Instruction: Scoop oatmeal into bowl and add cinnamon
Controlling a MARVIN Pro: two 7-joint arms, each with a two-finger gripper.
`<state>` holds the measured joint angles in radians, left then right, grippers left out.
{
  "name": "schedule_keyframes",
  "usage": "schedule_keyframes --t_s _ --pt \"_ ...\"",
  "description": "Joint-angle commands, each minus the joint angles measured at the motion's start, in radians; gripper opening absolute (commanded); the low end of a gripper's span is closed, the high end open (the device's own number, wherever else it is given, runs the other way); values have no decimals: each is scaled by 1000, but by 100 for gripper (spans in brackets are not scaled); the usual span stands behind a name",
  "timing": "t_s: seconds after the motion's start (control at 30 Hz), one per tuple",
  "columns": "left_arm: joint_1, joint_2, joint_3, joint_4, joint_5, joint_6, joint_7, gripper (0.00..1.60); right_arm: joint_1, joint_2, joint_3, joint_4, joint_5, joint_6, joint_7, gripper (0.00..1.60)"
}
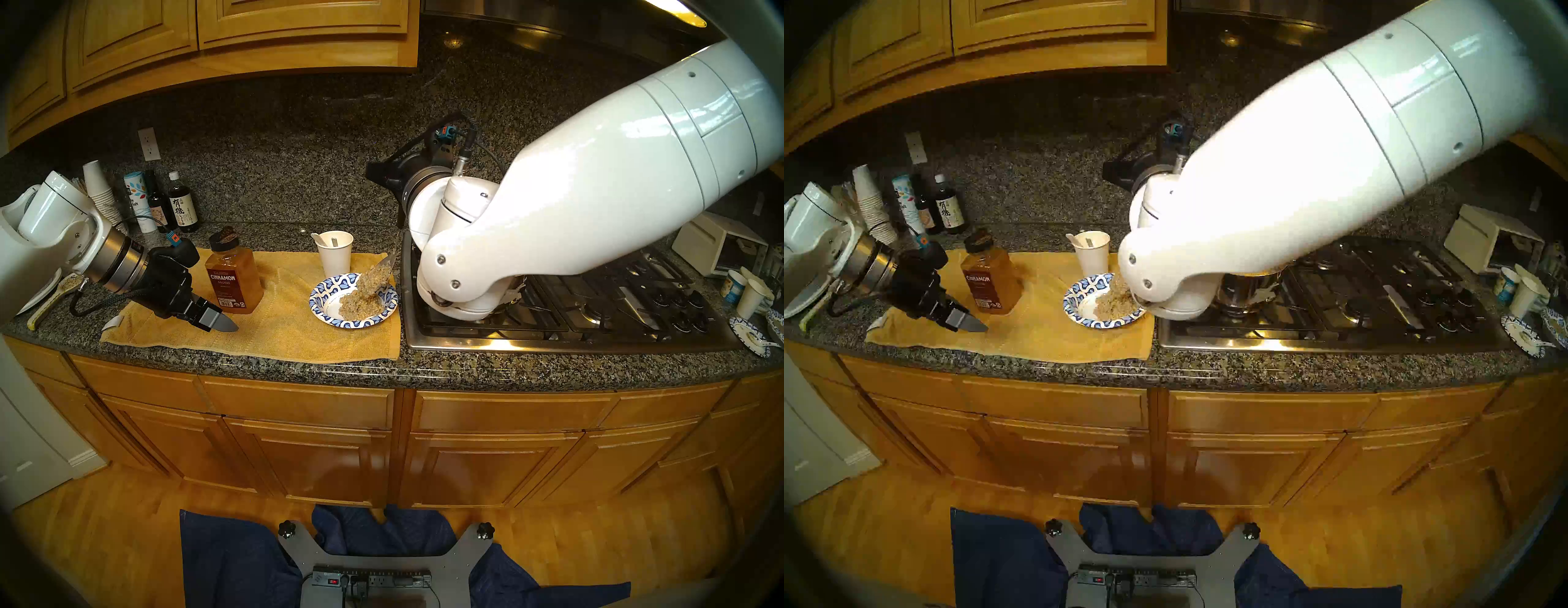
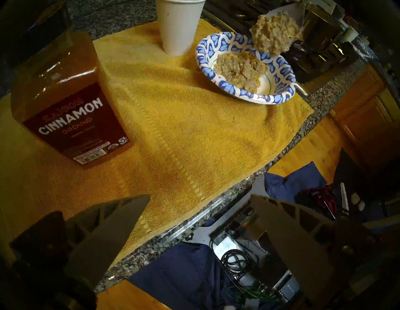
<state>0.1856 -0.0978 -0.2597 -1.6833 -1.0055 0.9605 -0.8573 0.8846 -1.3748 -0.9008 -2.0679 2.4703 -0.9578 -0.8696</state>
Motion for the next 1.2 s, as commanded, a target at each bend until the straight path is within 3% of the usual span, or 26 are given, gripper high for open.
schedule_keyframes --t_s 0.0,0.6,0.93,1.17 --pt "-29 -2 -27 1 -1 -3 1 160 49 -50 -20 40 -87 -2 -45 0" --pt "-27 -2 -25 1 -1 -3 1 160 73 -146 -74 82 -212 -2 -44 0" --pt "-26 -2 -24 1 -1 -4 1 160 49 -227 -113 12 -312 -2 -37 0" --pt "-26 -2 -24 1 -1 -4 0 160 66 -230 -138 23 -344 -2 -63 0"
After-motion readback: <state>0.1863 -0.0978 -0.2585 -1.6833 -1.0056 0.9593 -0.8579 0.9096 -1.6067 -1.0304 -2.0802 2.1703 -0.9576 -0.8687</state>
